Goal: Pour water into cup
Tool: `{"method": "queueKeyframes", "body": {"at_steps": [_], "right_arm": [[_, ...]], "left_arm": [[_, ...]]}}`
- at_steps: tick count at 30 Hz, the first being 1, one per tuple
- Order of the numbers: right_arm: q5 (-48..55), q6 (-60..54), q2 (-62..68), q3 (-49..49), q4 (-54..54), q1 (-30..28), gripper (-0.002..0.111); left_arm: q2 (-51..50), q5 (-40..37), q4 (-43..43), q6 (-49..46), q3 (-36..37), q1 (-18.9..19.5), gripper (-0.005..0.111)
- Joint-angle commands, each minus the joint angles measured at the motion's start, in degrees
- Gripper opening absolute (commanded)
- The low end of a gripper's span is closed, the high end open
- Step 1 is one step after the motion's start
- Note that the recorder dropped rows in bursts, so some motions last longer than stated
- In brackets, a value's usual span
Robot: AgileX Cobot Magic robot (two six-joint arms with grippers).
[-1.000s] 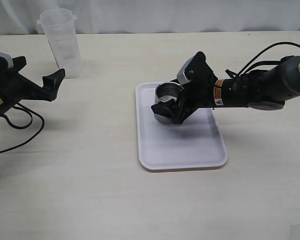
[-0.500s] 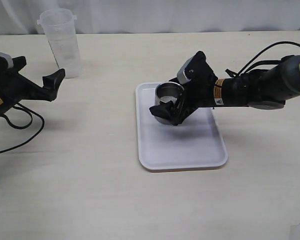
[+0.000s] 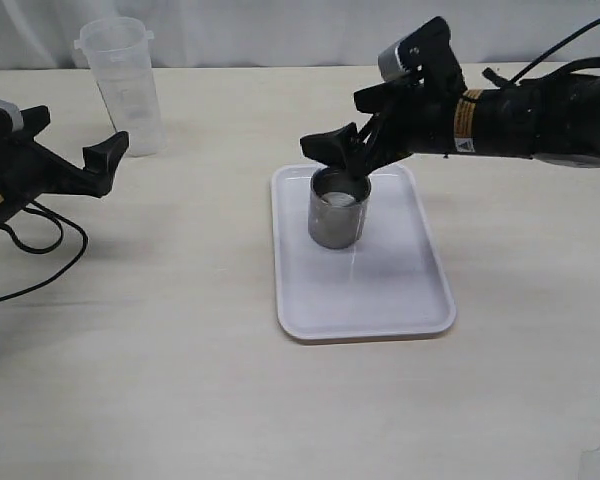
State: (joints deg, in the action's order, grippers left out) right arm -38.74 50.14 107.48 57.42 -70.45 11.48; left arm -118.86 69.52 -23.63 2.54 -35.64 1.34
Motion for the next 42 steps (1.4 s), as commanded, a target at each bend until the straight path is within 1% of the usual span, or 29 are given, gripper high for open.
{"method": "queueKeyframes", "body": {"at_steps": [1, 3, 4, 6, 7, 8, 9, 10, 11, 12, 13, 15, 18, 20, 21, 24, 25, 27, 28, 29, 30, 32, 37, 42], "right_arm": [[6.1, 5.5, -6.1, -1.4, -0.8, -0.2, 0.109], [7.9, 5.6, -8.9, -2.4, 0.0, -0.2, 0.107], [8.3, 5.6, -10.4, -3.0, 0.4, -0.2, 0.103], [8.4, 5.0, -13.2, -3.9, 1.0, -0.2, 0.092], [8.6, 5.6, -15.7, -4.7, 1.0, -0.2, 0.076], [8.6, 6.0, -16.6, -5.0, 1.0, -0.2, 0.068], [8.6, 6.0, -18.8, -6.1, 1.0, -0.2, 0.048], [8.6, 6.0, -19.6, -6.7, 1.0, -0.2, 0.040], [8.6, 6.0, -21.8, -7.9, -0.3, -0.2, 0.021], [8.6, 6.0, -22.9, -8.5, -0.7, -0.2, 0.014], [8.6, 6.2, -25.4, -10.5, -0.9, -0.2, 0.004], [8.6, 6.5, -29.4, -13.7, 0.2, -0.2, 0.004], [8.7, 6.5, -37.4, -18.8, 0.8, -0.2, 0.004], [9.7, 6.9, -43.7, -22.3, 0.8, -0.2, 0.004], [10.8, 8.3, -48.6, -24.1, 0.8, -0.2, 0.004], [12.1, 9.2, -58.0, -27.5, 0.8, -0.2, 0.004], [12.1, 9.2, -62.7, -29.0, 0.8, -0.2, 0.004], [12.1, 10.4, -68.9, -30.9, 0.8, -0.2, 0.004], [12.1, 11.6, -72.3, -31.8, 0.8, -0.2, 0.004], [12.1, 12.0, -74.4, -32.5, 0.8, -0.2, 0.004], [12.1, 12.4, -77.0, -33.4, 0.8, -0.2, 0.004], [12.1, 12.4, -80.9, -34.2, 0.7, -0.2, 0.004], [12.3, 12.4, -84.9, -34.3, 0.6, -0.2, 0.004], [12.3, 12.4, -86.8, -34.3, 0.6, -0.2, 0.004]], "left_arm": [[2.3, 0.4, 0.2, 0.2, 0.2, 0.1, 0.104], [3.6, 0.4, 0.2, 0.3, 0.4, 0.1, 0.104], [4.2, 0.4, 0.2, 0.3, 0.7, 0.1, 0.104], [5.6, 0.4, 0.4, 0.3, 1.8, 0.1, 0.104], [7.4, 0.4, 0.4, 0.3, 2.9, 0.1, 0.104], [8.4, 0.4, 0.4, 0.3, 3.5, 0.1, 0.104], [10.4, 0.4, 0.6, 0.2, 4.8, 0.1, 0.104], [11.6, 0.4, 0.7, 0.2, 5.6, 0.1, 0.104], [13.9, 0.4, 1.9, 0.2, 7.3, 0.1, 0.104], [14.9, 0.4, 2.3, 0.2, 8.4, 0.1, 0.104], [17.6, 0.2, 4.1, 0.3, 10.7, 0.1, 0.104], [22.1, -1.9, 6.4, 0.3, 14.1, 0.1, 0.104], [29.2, -4.1, 6.4, 0.4, 19.2, 0.1, 0.104], [34.0, -6.0, 7.0, 0.4, 22.4, 0.1, 0.104], [37.4, -6.8, 9.0, 0.4, 24.4, 0.1, 0.104], [44.3, -7.5, 10.7, 0.8, 27.3, 0.1, 0.104], [48.2, -8.1, 10.7, 1.6, 28.4, 0.1, 0.104], [54.2, -11.6, 10.7, 4.0, 29.1, 0.1, 0.104], [58.2, -16.4, 10.7, 4.0, 29.1, 0.1, 0.104], [60.5, -19.1, 10.7, 4.8, 29.1, 0.1, 0.104], [65.2, -23.7, 10.7, 6.6, 29.1, 0.1, 0.104], [71.8, -29.6, 10.7, 9.7, 29.1, 0.1, 0.104], [82.1, -34.6, 10.7, 10.2, 29.1, 0.1, 0.104], [88.6, -34.2, 10.9, 10.2, 29.1, 0.1, 0.104]]}}
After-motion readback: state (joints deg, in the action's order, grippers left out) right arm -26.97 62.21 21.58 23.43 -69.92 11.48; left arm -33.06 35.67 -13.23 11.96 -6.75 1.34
